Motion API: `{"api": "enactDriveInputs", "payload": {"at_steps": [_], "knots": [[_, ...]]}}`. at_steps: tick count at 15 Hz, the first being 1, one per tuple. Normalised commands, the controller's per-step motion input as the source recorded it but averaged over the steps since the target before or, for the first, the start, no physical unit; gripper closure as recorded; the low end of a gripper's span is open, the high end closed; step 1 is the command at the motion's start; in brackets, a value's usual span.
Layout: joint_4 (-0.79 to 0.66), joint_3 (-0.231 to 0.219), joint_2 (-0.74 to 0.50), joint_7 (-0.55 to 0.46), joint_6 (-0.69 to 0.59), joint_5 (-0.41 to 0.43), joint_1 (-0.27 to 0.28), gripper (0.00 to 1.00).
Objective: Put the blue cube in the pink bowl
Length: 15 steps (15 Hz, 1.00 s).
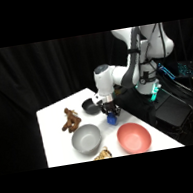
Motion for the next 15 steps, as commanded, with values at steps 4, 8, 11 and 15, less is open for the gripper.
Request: {"api": "enactDriveInputs", "payload": {"at_steps": [4,8,11,15], "knots": [[0.03,-0.077,-0.44,0.11,-0.44,-0.020,0.125,0.77],[0.08,-0.116,-0.44,0.14,-0.45,-0.061,0.141,0.77],[0.13,-0.120,-0.39,0.19,-0.45,-0.138,0.133,0.77],[0.15,-0.089,-0.27,0.16,-0.38,-0.111,0.132,0.77]]}}
